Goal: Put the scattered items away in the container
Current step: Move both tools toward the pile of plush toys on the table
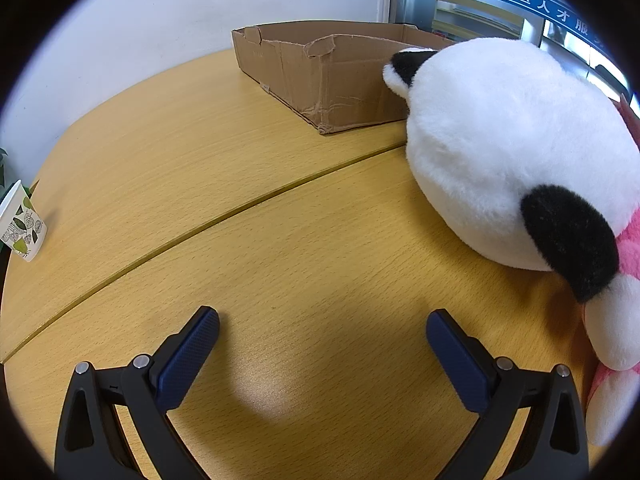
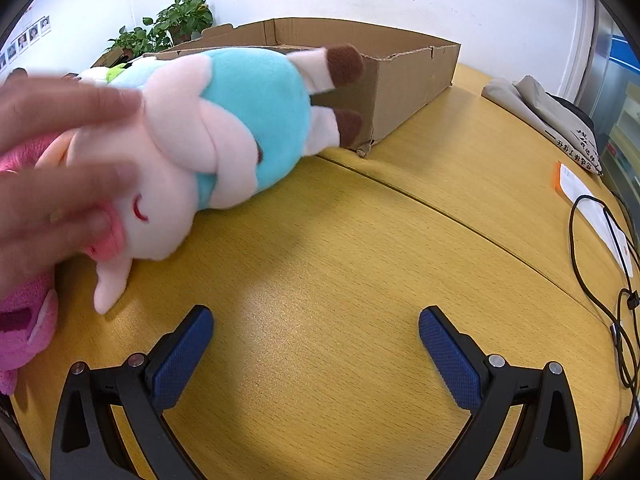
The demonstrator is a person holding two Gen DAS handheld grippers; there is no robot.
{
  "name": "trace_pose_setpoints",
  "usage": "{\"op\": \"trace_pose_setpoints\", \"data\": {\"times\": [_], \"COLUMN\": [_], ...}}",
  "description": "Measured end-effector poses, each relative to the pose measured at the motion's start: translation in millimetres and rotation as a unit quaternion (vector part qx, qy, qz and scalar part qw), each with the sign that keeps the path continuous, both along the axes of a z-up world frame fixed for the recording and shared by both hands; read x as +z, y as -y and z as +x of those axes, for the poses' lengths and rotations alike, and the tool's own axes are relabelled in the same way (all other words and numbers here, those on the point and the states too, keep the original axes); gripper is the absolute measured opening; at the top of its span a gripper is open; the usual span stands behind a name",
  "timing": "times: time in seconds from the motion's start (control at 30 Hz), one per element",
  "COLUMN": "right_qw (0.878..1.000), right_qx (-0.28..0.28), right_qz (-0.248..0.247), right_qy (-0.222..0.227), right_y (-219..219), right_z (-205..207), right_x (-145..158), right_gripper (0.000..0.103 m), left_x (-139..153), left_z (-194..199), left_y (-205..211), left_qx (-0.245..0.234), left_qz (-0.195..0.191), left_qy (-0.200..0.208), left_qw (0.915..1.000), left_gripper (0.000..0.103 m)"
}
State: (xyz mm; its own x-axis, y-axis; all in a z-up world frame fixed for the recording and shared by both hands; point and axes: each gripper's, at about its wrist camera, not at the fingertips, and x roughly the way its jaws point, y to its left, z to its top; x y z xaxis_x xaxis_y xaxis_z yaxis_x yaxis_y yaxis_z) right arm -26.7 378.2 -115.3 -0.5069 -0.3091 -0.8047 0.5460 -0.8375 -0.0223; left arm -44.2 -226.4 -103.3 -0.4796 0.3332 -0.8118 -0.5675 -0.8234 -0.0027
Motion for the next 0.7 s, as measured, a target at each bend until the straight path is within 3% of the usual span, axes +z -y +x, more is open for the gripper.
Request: {"op": "trace_pose_setpoints", "data": {"times": [0.27, 0.47, 0.57, 0.7], "right_qw": [1.0, 1.0, 1.0, 1.0], "right_qx": [0.0, -0.001, -0.012, -0.014], "right_qz": [0.0, 0.0, 0.0, 0.0], "right_qy": [0.0, 0.0, -0.001, 0.0], "right_y": [0, 0, 3, 3], "right_z": [0, 0, -1, -2], "right_x": [0, 0, 0, 0], "right_gripper": [0.103, 0.103, 0.103, 0.103], "left_x": [1, 4, 19, 67], "left_z": [-3, 12, 40, 93], "left_y": [-2, 0, 5, 6], "left_qx": [0.003, 0.042, 0.089, 0.142], "left_qz": [0.001, 0.0, 0.0, 0.036], "left_qy": [0.0, -0.005, -0.043, -0.109], "left_qw": [1.0, 0.9991, 0.9951, 0.9832], "left_gripper": [0.103, 0.103, 0.102, 0.102]}}
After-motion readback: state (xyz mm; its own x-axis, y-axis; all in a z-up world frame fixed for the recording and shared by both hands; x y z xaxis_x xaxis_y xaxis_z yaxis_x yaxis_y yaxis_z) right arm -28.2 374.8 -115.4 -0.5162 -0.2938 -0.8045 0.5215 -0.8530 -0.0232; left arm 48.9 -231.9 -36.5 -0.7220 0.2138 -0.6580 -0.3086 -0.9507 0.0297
